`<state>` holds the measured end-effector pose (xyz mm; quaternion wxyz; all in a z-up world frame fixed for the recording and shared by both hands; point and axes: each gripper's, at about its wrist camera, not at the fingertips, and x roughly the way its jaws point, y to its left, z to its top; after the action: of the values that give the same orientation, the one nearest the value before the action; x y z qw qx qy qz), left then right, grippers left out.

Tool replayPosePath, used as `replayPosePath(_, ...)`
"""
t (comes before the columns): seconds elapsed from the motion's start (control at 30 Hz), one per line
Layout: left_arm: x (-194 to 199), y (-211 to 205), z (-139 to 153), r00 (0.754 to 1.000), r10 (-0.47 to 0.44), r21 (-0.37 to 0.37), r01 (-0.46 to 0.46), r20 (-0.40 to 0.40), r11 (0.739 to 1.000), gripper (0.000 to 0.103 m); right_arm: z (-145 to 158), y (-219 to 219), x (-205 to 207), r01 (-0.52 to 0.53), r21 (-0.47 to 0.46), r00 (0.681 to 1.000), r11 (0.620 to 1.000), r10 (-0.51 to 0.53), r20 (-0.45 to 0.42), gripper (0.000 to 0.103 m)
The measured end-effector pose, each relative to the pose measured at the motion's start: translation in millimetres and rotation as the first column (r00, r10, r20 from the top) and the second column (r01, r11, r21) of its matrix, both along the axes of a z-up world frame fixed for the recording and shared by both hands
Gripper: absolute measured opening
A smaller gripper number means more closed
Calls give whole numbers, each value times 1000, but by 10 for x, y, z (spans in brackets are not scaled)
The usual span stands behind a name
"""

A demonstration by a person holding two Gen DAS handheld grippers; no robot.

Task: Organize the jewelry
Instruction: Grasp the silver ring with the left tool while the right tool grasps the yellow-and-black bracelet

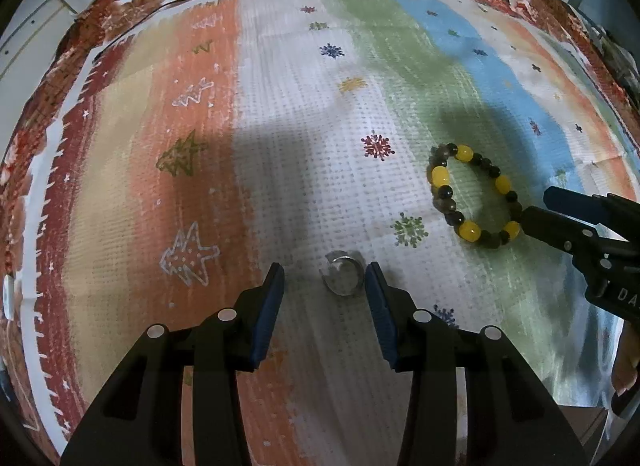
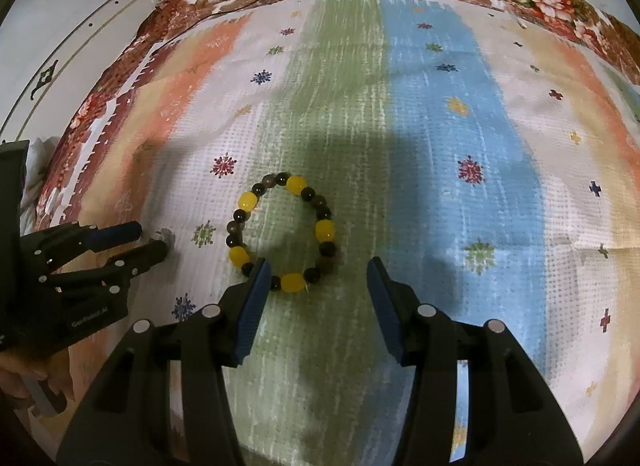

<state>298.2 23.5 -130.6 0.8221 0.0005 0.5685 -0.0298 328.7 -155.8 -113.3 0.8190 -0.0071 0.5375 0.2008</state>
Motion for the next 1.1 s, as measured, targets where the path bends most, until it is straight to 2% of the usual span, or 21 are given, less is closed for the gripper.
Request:
replayPosePath(0.13,34,-3,-49,1000,-5,6,5,-6,1000,42,-54,-25,67,27,-17,1000,999,-27,-4,51)
replayPosePath(0.4,35,-27,-81,1000,-24,31,24,9,999,41,-155,53,164,17,-49,1000,999,-17,-16,51)
replayPosePath(0.47,28,-29,-86,999,-30,31,30,13,999,40,-179,97,160,8,-78,1000,997,-9,-10,51)
replayPosePath(0.57,43,6,-87,1000,-11,27,11,5,1000,32,-203,152,130,-19,-129,1000,991,20,7,51)
replayPosePath(0.6,47,20,-87,1000,-5,26,5,2,1000,29,-207,148,128,-17,-135,1000,991,18,7,49)
replayPosePath(0.77,42,30,-87,1000,-3,42,3,4,999,19,-220,87,127,-14,-143,1000,990,14,1,17)
replayPosePath(0.87,40,56,-72,1000,3,28,-3,0,1000,19,-204,108,84,-24,-134,1000,991,25,5,11)
replayPosePath(1.1,8,100,-21,1000,18,5,-18,-4,1000,19,-135,194,-36,-58,-130,998,990,61,19,11)
